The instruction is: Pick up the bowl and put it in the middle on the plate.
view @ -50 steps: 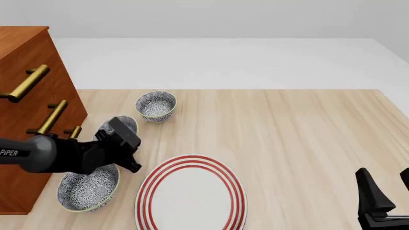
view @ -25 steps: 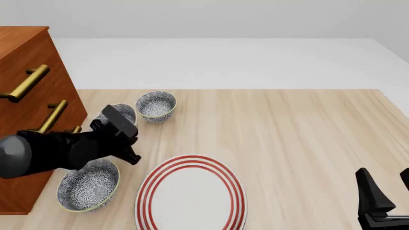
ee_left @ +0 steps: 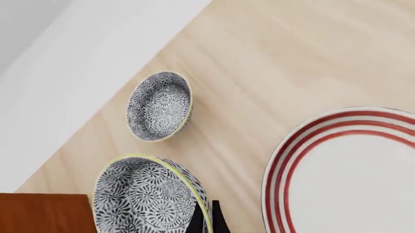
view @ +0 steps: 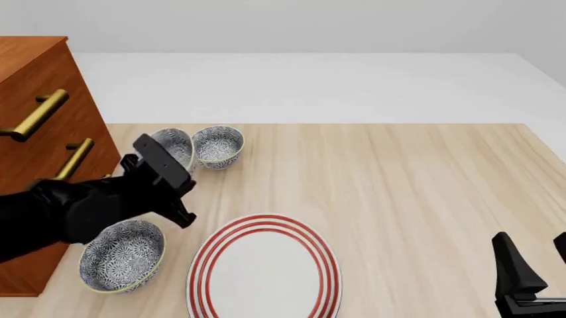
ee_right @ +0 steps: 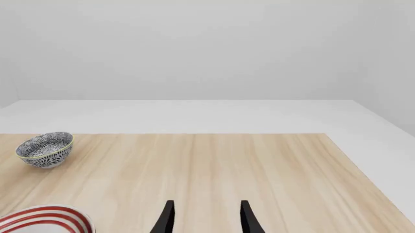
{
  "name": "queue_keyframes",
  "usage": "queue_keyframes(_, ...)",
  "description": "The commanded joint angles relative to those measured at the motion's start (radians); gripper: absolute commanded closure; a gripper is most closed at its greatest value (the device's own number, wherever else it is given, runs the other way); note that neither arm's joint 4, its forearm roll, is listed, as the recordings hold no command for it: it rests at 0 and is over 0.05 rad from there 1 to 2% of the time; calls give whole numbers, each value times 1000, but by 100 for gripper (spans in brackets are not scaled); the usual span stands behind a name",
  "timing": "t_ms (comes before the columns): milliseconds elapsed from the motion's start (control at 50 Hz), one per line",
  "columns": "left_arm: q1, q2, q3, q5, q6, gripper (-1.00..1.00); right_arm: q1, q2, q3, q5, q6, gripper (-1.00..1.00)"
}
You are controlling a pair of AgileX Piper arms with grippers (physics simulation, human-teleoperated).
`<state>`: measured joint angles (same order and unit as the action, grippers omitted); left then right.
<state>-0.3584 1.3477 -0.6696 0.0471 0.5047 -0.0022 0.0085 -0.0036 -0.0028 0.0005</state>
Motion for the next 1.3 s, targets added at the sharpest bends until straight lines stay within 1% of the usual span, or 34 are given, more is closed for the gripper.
queue_keyframes(20,-60,-91,0,45,13,100,0,0,0,0,0,-100)
queue_keyframes(80,-82,-103,-5,58,4,100,0,0,0,0,0,-100)
queue_keyframes(200,-98,-130,12,65,19,100,0,0,0,0,0,-100)
queue_keyframes(220,-97,-138,19,66,26,100,0,0,0,0,0,-100)
queue_keyframes(240,-77,-146,39,54,62,100,0,0,0,0,0,-100)
queue_keyframes(260,-79,-151,49,50,75,100,0,0,0,0,0,-100)
queue_keyframes(300,-101,-157,32,70,45,100,0,0,0,0,0,-100)
queue_keyframes(420,-130,-180,50,73,66,100,0,0,0,0,0,-100)
queue_keyframes(500,-157,-173,65,59,62,100,0,0,0,0,0,-100)
queue_keyframes(560,-182,-180,59,68,43,100,0,0,0,0,0,-100)
queue_keyframes(600,-196,-187,60,72,44,100,0,0,0,0,0,-100)
queue_keyframes(620,-217,-188,53,79,33,100,0,0,0,0,0,-100)
queue_keyframes(640,-240,-190,36,94,1,100,0,0,0,0,0,-100)
queue_keyframes(680,-246,-191,44,94,9,100,0,0,0,0,0,-100)
queue_keyframes(720,-234,-197,69,80,42,100,0,0,0,0,0,-100)
queue_keyframes(760,-249,-192,64,83,23,100,0,1,0,0,0,-100)
queue_keyframes(840,-265,-202,57,99,19,100,0,0,0,0,0,-100)
queue_keyframes(880,-284,-202,44,115,6,100,0,0,0,0,0,-100)
queue_keyframes(920,-289,-209,47,125,13,100,0,0,0,0,0,-100)
queue_keyframes(940,-308,-205,42,139,5,100,0,0,0,0,0,-100)
queue_keyframes(1020,-333,-203,45,153,8,100,0,0,0,0,0,-100)
queue_keyframes(1040,-339,-205,35,164,-2,100,0,0,0,0,0,-100)
queue_keyframes(1060,-354,-197,21,176,-14,100,0,0,0,0,0,-100)
queue_keyframes(1100,-375,-176,21,180,-7,100,0,0,0,0,0,-100)
queue_keyframes(1180,-407,-154,7,186,-22,100,0,0,0,0,0,-100)
queue_keyframes(1300,-426,-129,-2,195,-25,100,0,0,0,0,0,-100)
